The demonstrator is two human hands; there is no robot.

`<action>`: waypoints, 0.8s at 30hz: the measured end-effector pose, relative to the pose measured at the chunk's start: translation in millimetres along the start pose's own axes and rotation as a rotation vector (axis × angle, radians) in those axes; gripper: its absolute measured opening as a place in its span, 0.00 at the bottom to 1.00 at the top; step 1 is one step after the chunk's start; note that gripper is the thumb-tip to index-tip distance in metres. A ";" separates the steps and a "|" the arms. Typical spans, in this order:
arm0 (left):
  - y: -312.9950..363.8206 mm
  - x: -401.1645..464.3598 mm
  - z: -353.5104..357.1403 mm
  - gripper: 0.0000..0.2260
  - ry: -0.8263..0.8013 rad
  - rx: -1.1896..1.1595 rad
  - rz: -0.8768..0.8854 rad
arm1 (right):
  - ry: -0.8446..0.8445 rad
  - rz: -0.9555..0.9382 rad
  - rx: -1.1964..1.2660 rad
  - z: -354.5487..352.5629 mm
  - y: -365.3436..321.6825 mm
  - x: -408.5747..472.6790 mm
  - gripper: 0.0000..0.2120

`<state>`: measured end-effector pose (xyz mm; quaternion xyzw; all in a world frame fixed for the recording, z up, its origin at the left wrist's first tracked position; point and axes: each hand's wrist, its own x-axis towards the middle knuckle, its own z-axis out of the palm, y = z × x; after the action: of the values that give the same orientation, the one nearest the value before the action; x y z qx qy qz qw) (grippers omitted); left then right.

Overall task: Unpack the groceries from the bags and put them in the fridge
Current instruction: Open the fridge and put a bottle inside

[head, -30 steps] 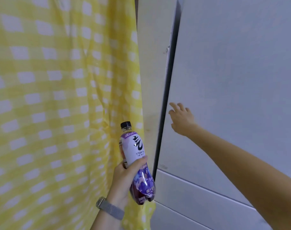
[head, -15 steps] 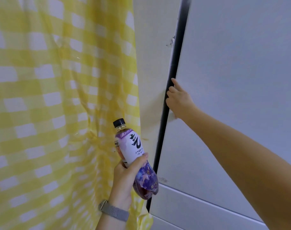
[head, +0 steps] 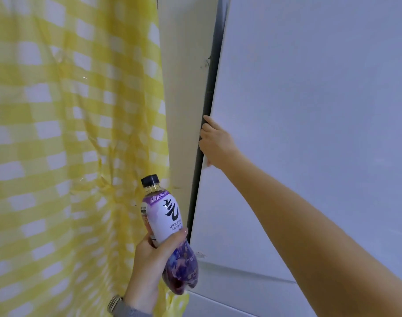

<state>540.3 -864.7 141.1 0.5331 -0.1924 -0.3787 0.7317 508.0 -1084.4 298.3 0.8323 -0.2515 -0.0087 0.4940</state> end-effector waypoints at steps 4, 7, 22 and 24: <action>-0.9 -33.7 -2.3 0.21 -0.022 -0.011 -0.002 | 0.197 -0.016 0.048 -27.8 -6.0 -33.5 0.09; -1.1 -64.9 -6.9 0.17 -0.032 -0.033 0.001 | 0.256 -0.005 0.083 -55.1 -11.5 -71.8 0.09; -6.1 -255.0 -17.9 0.20 -0.200 -0.016 -0.066 | 0.544 0.194 0.232 -134.7 -30.6 -313.4 0.09; -7.8 -270.9 -13.9 0.16 -0.237 -0.012 -0.063 | 0.701 0.318 0.264 -132.7 -29.9 -344.6 0.09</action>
<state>373.9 -651.3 162.1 0.4859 -0.2587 -0.4631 0.6946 254.3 -817.1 260.9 0.7920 -0.1923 0.3843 0.4337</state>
